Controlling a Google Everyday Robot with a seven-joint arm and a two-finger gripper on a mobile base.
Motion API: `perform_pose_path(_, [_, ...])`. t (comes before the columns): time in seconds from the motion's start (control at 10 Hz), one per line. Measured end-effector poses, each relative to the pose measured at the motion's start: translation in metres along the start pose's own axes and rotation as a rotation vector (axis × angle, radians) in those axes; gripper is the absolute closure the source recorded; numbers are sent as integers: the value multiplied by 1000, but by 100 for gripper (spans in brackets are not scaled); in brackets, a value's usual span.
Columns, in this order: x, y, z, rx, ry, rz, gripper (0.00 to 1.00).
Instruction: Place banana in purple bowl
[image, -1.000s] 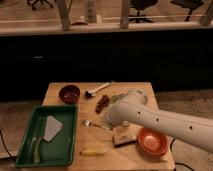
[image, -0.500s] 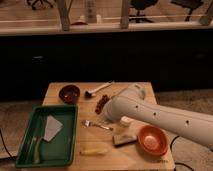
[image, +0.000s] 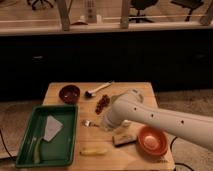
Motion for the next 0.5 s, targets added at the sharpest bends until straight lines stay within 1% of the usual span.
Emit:
perform_pose_path(0.1, [4, 6, 13, -28, 12, -11, 20])
perform_pose_path(0.4, [10, 21, 33, -78, 42, -33, 20])
perform_pose_path(0.5, [9, 24, 37, -89, 46, -42, 20])
